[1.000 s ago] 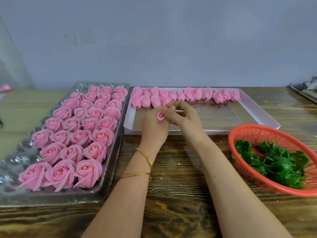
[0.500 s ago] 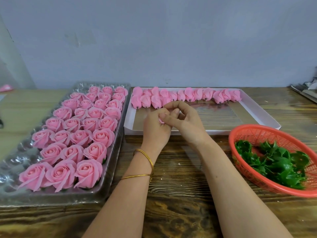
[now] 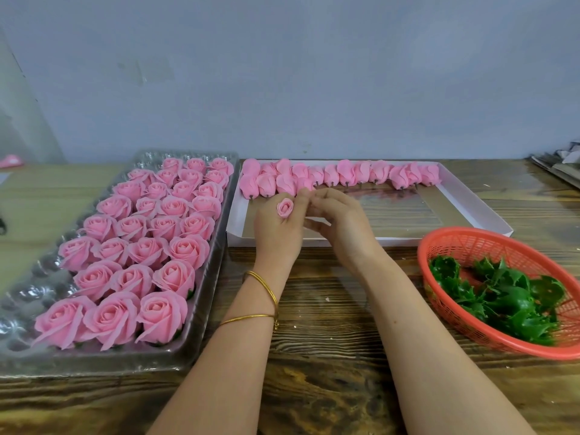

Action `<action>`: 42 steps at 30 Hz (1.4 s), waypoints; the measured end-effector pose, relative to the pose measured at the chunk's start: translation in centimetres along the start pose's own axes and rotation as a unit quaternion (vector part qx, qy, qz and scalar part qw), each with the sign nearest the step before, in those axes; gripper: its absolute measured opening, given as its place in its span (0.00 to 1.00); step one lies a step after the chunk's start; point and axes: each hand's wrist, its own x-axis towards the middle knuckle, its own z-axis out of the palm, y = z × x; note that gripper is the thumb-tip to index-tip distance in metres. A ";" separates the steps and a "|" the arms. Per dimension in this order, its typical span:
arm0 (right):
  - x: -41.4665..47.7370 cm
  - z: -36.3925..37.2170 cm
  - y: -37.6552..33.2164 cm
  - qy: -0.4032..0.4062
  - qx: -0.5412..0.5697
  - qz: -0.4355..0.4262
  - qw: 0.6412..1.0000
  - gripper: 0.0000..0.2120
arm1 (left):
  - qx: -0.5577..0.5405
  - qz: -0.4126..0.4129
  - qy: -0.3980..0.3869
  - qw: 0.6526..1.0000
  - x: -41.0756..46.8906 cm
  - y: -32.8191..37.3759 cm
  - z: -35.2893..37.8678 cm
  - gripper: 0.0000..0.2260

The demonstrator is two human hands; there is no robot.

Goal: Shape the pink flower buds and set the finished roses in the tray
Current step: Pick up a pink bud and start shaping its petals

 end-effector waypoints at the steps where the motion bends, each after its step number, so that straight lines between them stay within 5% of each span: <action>1: 0.0 0.0 0.0 0.000 -0.020 -0.004 1.000 0.11 | -0.006 -0.002 0.005 1.000 0.0 0.1 0.0 0.19; 9: -0.4 0.3 0.5 -0.058 -0.148 -0.059 0.985 0.17 | -0.125 -0.072 -0.018 0.989 -0.1 0.4 0.1 0.21; 23: -0.8 -0.1 0.4 -0.113 -0.112 -0.036 0.987 0.17 | -0.160 -0.087 -0.077 0.980 -0.2 0.8 -0.4 0.18; 29: -0.8 0.1 0.3 -0.113 -0.101 -0.024 0.988 0.06 | -0.139 -0.084 -0.078 0.984 0.0 0.4 -0.3 0.18; 42: -0.6 0.2 0.5 -0.083 -0.137 -0.035 0.987 0.17 | -0.155 -0.098 -0.070 0.981 -0.2 0.7 -0.1 0.24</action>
